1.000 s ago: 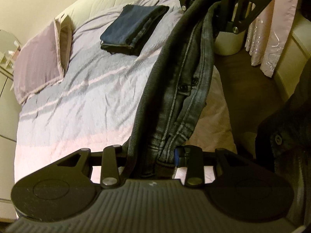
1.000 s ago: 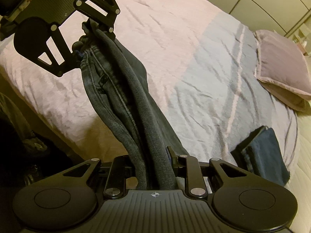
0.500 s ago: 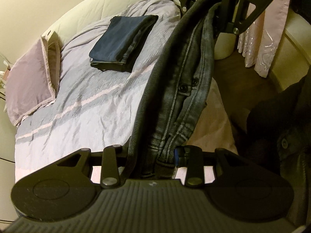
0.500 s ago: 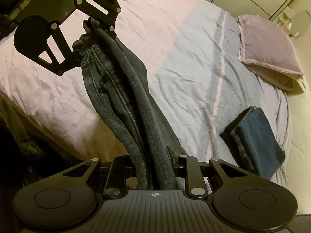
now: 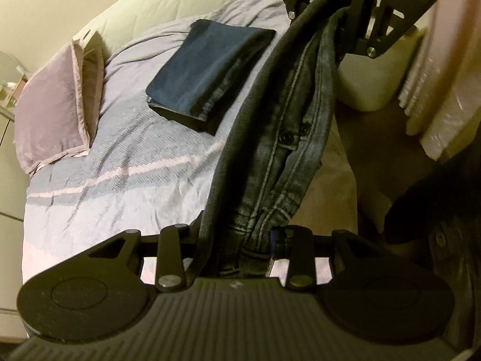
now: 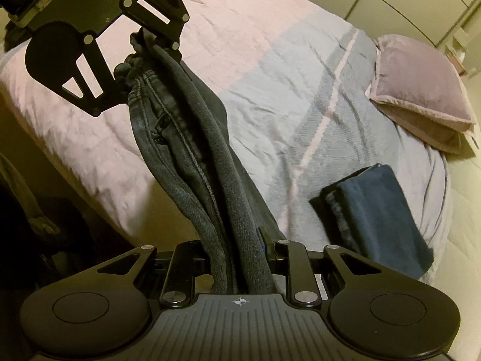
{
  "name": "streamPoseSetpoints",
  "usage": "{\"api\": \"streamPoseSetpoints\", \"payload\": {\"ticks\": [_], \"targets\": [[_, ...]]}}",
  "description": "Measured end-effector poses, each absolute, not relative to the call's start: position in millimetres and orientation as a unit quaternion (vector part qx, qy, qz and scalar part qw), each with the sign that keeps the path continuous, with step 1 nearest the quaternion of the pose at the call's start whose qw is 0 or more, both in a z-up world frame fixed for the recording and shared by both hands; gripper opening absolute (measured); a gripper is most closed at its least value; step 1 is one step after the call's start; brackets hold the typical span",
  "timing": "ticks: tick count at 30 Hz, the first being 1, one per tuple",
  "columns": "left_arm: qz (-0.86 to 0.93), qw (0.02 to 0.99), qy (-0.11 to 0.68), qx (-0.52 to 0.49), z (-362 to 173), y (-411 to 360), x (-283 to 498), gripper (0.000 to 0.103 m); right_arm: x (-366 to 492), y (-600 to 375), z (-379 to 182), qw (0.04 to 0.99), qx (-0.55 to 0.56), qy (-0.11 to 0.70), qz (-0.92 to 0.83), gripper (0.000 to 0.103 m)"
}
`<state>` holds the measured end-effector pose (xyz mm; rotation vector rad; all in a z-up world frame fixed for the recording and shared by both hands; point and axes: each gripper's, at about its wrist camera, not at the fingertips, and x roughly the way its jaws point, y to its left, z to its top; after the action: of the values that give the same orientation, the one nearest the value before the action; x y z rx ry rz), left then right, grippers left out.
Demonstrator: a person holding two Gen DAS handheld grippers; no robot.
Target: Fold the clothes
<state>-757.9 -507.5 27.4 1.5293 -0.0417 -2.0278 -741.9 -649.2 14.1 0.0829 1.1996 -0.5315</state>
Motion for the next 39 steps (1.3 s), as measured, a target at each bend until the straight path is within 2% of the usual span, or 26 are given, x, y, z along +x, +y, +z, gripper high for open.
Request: {"api": "streamPoseSetpoints", "payload": {"ticks": [10, 27, 33, 39], "targets": [[-0.751, 0.317, -0.013, 0.579, 32, -524, -795, 0.033, -785, -675, 17, 0.801, 0.025, 0.552, -0.233, 0.022], [-0.809, 0.224, -0.099, 0.535, 42, -562, -816, 0.033, -803, -667, 40, 0.756, 0.081, 0.545, -0.354, 0.022], [-0.817, 0.212, -0.125, 0.521, 53, -611, -856, 0.033, -839, -701, 57, 0.749, 0.07, 0.529, -0.393, 0.022], [-0.805, 0.242, -0.14, 0.524, 62, -687, -913, 0.033, -891, -779, 68, 0.761, 0.038, 0.515, -0.394, 0.022]]}}
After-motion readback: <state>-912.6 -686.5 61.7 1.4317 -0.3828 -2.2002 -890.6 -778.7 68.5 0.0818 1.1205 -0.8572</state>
